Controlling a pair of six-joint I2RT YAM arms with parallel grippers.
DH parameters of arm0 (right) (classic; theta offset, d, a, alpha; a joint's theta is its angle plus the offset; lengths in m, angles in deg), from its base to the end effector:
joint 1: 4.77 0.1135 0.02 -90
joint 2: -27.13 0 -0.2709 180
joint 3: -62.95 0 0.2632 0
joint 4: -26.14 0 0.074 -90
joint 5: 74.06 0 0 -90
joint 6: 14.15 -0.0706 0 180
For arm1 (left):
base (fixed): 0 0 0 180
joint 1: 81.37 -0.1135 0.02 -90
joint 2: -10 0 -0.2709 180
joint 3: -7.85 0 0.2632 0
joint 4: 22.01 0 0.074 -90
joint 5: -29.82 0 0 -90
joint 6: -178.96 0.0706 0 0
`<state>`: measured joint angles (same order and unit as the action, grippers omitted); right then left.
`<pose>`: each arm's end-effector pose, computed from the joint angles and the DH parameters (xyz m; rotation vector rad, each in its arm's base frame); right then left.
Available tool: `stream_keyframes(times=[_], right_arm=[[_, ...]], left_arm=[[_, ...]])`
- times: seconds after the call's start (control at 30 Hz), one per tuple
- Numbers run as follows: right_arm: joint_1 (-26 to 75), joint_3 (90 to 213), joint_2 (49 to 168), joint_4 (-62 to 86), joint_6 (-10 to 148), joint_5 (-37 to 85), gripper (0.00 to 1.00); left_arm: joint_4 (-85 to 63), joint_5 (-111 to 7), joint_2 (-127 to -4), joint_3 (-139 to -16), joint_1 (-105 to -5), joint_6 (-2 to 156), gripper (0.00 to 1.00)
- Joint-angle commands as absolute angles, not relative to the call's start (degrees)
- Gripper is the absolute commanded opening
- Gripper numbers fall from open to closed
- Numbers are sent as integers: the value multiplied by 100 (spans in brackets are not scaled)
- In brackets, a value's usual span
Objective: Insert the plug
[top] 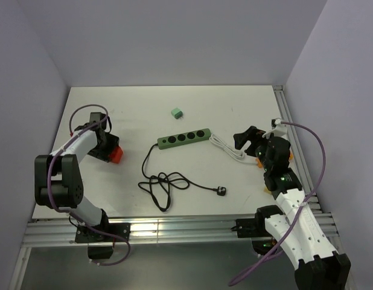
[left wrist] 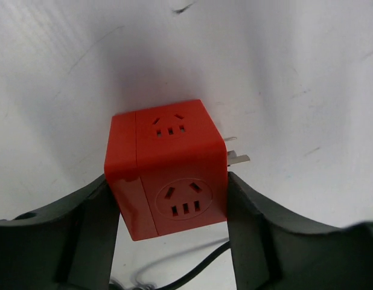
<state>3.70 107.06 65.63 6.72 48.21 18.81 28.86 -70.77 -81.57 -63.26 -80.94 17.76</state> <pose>0.2075 0.0345 0.2734 0.2706 1.8191 0.4906 0.3200 0.0106 0.1564 -1.6384 2.2339 -0.0583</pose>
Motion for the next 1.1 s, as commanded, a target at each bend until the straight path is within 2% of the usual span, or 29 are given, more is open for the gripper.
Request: stream_keyframes(times=[0.0, 0.03, 0.07, 0.1, 0.2, 0.3, 0.4, 0.57, 0.67, 0.8, 0.97, 1.07], right_arm=[[419, 10750, 6668, 619, 4816, 1884, 90], [437, 10768, 6694, 610, 4799, 1901, 89], [454, 10785, 6747, 602, 4790, 1910, 89], [472, 10803, 6782, 549, 4799, 1945, 89], [577, 10952, 7027, 365, 4834, 2095, 87], [788, 11286, 7361, 102, 4886, 2253, 86], [1288, 11663, 7739, -153, 4852, 2550, 86], [1702, 11876, 8179, 301, 4246, 4228, 86], [1869, 11858, 8276, 759, 3982, 5099, 86], [1940, 11972, 8251, 681, 3814, 5557, 86], [1949, 11840, 7978, 751, 3499, 5716, 85], [1949, 11822, 8004, 690, 3314, 5734, 85]], left_arm=[[2352, -6783, -7939, -6123, -8128, 2154, 47], [2290, -6774, -7878, -6097, -8128, 2233, 38], [2246, -6765, -7790, -6036, -8128, 2390, 9], [2176, -6739, -7571, -6000, -8128, 2470, 0], [1782, -6486, -6966, -5825, -8128, 3064, 0], [1272, -5696, -6255, -5649, -8128, 3674, 0], [350, -4246, -5586, -5333, -8128, 4131, 0], [-828, -2374, -4925, -4955, -7743, 4334, 0], [-1400, -1924, -4591, -4814, -7242, 4387, 0], [-1438, -2009, -4309, -4874, -6188, 4869, 0], [-1243, -3142, -4124, -4867, -4905, 5791, 0], [-1707, -3916, -4010, -4560, -4377, 6396, 0]])
